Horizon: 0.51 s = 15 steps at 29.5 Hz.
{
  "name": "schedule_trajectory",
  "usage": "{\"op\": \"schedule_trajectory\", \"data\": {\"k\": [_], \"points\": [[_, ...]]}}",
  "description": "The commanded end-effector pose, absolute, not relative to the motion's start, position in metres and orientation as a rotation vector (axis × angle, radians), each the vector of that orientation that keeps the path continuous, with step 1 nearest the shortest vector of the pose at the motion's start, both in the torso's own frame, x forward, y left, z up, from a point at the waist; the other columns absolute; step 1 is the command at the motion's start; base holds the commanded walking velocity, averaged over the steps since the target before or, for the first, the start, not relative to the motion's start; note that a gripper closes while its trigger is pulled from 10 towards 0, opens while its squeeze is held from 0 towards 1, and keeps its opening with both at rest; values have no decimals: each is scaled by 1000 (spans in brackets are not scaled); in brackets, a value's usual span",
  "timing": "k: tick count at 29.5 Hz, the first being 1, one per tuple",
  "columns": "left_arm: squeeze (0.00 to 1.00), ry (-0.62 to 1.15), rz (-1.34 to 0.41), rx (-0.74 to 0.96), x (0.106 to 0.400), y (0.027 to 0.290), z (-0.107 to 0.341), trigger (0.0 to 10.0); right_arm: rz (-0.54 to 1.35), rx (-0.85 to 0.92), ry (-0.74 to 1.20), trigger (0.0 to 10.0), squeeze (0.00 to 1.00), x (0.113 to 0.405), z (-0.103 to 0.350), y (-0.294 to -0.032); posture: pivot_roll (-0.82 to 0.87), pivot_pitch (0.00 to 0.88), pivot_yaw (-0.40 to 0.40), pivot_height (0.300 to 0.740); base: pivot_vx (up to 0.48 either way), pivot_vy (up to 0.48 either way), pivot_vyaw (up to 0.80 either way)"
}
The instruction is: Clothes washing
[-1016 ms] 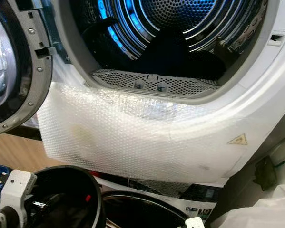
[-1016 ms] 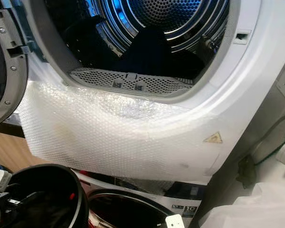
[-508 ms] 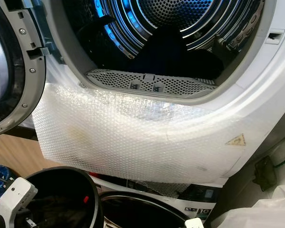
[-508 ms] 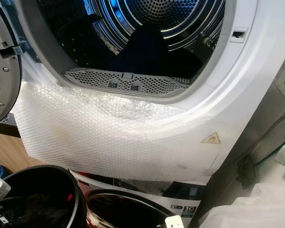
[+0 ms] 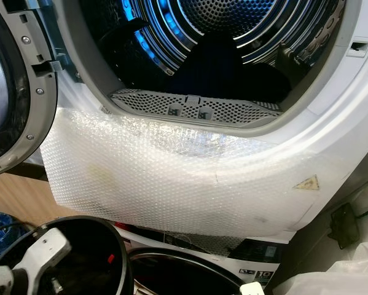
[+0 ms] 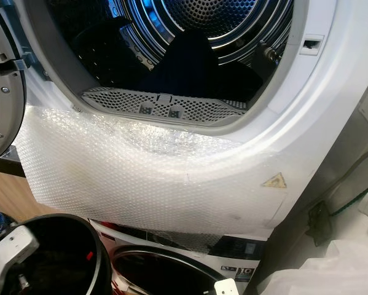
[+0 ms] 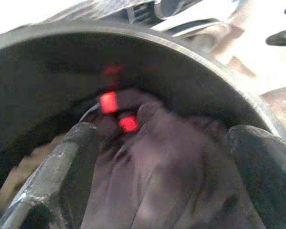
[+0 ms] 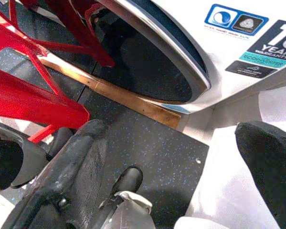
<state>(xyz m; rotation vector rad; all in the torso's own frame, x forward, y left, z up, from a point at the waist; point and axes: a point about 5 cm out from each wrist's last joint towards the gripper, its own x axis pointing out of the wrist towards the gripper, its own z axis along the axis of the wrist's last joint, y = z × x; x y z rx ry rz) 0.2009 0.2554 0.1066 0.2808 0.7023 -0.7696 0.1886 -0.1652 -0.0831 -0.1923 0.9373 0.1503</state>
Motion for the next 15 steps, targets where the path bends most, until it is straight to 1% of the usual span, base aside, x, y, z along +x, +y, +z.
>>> {"op": "schedule_trajectory", "data": {"k": [1,7,12,15], "points": [[1000,731,-799,289,201,255,99,10000,160,-204,950,10000,0,186,-84,-165,256,0,-4,740,0,0,0],[1000,782,-909,279,197,252,92,10000,145,-197,946,10000,0,186,-84,-167,229,0,2,740,0,0,0],[1000,857,-921,349,191,259,87,10000,136,-194,951,10000,0,184,-85,-169,218,0,9,740,0,0,0],[1000,883,-898,384,192,261,80,10000,134,-193,953,10000,0,183,-85,-169,218,0,10,740,0,0,0]]}}
